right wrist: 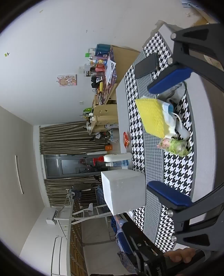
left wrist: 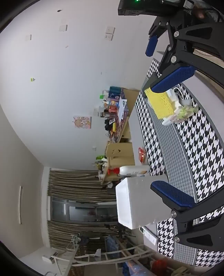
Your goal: Organize soft objects
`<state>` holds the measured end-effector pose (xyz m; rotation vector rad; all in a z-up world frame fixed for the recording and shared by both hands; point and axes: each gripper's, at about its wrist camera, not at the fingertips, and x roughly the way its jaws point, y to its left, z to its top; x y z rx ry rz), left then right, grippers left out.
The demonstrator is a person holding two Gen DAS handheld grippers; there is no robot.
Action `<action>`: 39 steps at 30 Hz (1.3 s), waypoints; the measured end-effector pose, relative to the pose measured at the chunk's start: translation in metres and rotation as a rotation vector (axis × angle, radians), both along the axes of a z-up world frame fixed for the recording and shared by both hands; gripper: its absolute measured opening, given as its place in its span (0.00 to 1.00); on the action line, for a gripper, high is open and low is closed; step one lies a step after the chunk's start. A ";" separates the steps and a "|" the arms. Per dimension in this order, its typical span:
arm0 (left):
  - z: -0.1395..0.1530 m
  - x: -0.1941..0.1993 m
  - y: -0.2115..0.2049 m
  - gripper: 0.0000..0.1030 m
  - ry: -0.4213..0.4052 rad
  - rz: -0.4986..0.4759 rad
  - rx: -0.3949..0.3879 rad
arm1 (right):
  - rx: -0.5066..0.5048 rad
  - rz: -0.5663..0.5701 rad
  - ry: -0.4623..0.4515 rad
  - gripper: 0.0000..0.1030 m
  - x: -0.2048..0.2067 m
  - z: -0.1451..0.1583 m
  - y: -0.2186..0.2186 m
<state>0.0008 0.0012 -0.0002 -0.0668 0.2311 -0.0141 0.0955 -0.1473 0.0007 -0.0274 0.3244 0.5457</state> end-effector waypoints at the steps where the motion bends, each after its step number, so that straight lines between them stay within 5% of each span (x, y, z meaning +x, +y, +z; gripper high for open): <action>1: 0.000 0.000 0.000 0.99 0.003 -0.005 -0.004 | 0.006 0.000 -0.008 0.99 0.000 0.000 0.000; 39: -0.006 0.012 0.007 0.99 0.034 0.045 -0.031 | 0.005 0.006 0.003 0.99 0.005 -0.003 -0.003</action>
